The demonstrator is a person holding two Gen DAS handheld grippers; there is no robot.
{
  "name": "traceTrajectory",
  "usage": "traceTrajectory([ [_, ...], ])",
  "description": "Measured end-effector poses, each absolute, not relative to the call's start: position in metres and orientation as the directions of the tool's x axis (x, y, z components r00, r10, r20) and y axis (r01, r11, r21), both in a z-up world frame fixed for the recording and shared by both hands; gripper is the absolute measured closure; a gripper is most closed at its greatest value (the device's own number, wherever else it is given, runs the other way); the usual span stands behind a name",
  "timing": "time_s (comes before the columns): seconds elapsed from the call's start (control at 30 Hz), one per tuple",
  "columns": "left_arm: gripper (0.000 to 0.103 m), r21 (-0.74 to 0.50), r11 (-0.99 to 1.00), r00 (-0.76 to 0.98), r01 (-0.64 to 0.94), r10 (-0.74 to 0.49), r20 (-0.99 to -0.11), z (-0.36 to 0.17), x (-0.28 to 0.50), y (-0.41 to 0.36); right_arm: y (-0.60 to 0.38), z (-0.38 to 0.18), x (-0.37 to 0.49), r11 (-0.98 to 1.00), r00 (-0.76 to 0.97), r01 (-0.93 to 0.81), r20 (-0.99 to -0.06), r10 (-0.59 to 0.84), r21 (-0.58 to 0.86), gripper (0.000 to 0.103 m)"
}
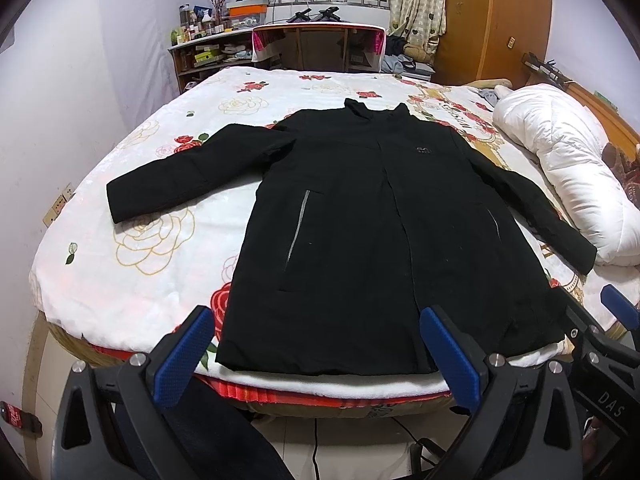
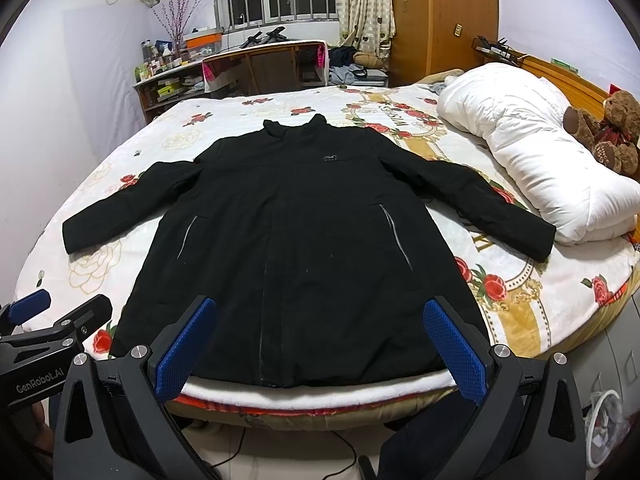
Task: Fold large clothes
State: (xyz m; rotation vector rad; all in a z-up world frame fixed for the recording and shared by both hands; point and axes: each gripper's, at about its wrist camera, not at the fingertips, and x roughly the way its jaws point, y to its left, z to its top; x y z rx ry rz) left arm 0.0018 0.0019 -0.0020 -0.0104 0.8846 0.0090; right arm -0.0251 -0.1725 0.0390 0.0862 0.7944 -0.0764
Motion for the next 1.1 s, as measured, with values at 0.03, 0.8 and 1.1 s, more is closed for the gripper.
traceTrajectory([
  [0.03, 0.0, -0.006, 1.0, 0.634, -0.012, 0.003, -0.774, -0.0021, 0.0017, 0.002, -0.1732, 0.039, -0.0251, 0.994, 0.699, 0.103, -0.714, -0.038, 0.048, 0.0],
  [0.8, 0.0, -0.009, 1.0, 0.631, -0.022, 0.007, -0.776, -0.0013, 0.0024, 0.0047, -0.1762, 0.0447, -0.023, 0.994, 0.706, 0.105, -0.707, -0.051, 0.033, 0.0],
  [1.1, 0.0, -0.01, 1.0, 0.63, -0.021, 0.006, -0.777, -0.0023, 0.0049, 0.0077, -0.176, 0.0442, -0.0231, 0.994, 0.705, 0.104, -0.708, -0.05, 0.033, 0.0],
])
